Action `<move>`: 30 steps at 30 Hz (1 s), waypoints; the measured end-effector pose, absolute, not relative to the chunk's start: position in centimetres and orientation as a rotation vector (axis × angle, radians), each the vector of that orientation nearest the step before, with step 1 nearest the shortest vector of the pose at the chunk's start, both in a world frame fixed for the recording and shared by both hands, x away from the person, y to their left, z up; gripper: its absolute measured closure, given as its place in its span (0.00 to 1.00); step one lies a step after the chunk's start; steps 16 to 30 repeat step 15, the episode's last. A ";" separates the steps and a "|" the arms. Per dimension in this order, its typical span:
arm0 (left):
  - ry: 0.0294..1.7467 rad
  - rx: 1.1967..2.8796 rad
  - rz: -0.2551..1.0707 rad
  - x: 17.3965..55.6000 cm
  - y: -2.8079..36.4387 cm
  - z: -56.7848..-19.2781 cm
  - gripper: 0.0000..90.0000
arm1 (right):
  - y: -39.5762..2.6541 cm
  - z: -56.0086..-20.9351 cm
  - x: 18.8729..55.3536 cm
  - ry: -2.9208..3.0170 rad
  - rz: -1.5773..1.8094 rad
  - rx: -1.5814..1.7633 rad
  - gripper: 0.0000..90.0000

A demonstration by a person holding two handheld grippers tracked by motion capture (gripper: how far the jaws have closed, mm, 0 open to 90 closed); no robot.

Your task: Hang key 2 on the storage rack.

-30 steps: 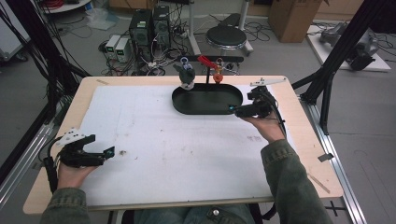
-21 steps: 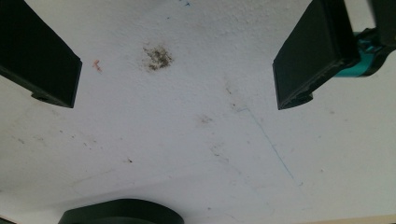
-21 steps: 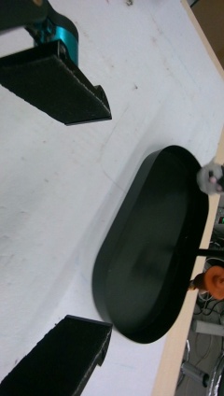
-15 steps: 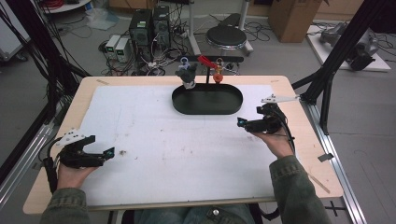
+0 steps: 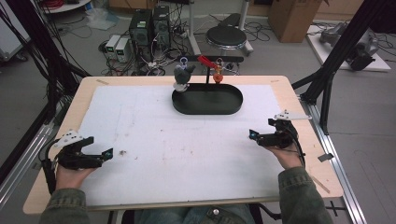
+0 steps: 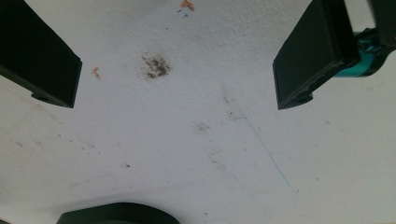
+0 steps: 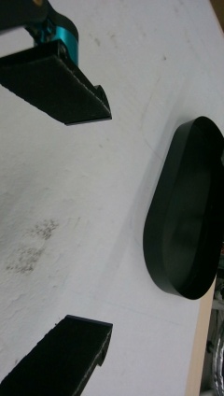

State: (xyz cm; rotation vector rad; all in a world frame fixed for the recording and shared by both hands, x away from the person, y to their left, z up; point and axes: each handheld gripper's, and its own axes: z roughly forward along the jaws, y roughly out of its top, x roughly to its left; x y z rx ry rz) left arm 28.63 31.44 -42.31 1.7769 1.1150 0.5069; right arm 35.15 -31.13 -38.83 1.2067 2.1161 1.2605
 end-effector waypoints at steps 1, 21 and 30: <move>1.116 1.777 0.506 28.6 31.4 -42.3 0.02 | -31.3 -39.0 34.9 2.110 1.261 1.197 0.01; 1.120 1.798 0.509 28.7 31.5 -42.5 0.02 | -33.0 -40.7 32.5 2.056 1.311 1.191 0.01; 1.120 1.798 0.509 28.7 31.5 -42.5 0.02 | -33.0 -40.7 32.5 2.056 1.311 1.191 0.01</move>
